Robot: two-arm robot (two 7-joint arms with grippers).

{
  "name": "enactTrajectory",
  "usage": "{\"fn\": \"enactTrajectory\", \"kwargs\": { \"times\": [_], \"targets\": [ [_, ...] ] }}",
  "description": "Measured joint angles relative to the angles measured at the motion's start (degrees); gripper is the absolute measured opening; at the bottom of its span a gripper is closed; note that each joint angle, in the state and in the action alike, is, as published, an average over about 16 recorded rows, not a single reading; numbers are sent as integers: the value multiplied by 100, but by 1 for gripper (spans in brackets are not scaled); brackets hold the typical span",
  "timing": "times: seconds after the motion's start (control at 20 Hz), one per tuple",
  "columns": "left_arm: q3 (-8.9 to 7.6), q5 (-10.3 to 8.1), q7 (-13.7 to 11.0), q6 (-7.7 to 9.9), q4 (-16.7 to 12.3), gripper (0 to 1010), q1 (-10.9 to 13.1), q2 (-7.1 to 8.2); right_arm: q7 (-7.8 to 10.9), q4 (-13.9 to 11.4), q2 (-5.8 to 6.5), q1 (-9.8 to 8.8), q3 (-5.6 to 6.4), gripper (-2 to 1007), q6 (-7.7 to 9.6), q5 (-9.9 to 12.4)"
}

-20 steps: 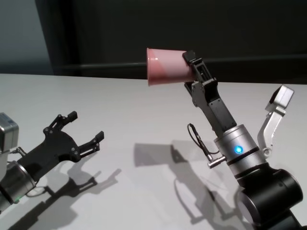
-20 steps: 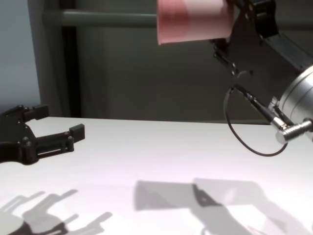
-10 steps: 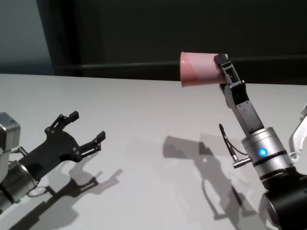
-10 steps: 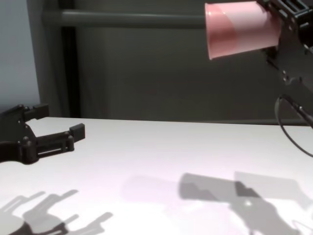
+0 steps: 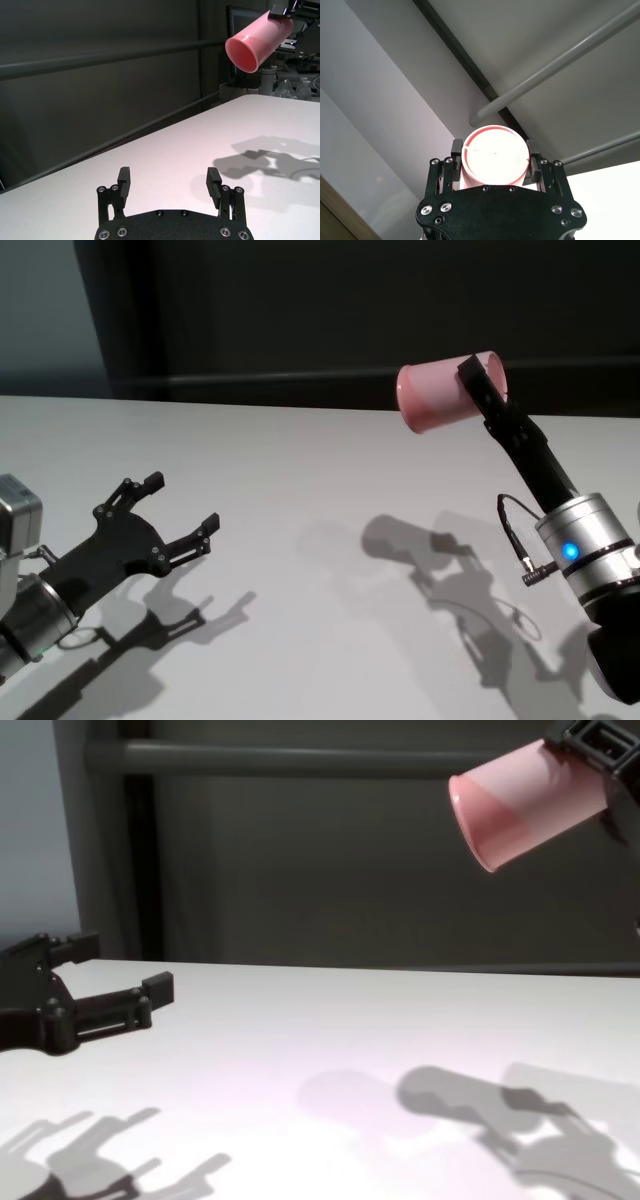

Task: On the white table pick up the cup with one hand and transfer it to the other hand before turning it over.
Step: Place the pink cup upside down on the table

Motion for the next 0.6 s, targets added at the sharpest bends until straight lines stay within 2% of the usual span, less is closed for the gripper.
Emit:
{"fn": "enactTrajectory", "kwargs": {
  "times": [0.15, 0.3, 0.6],
  "targets": [
    [0, 0, 0, 0, 0, 1001, 0, 1, -243, -83, 179, 75, -116, 736, 19, -516],
    [0, 0, 0, 0, 0, 1001, 0, 1, -457, -140, 313, 170, -254, 736, 118, -994],
    [0, 0, 0, 0, 0, 1001, 0, 1, -784, -162, 462, 390, -568, 736, 531, -1771]
  ]
}}
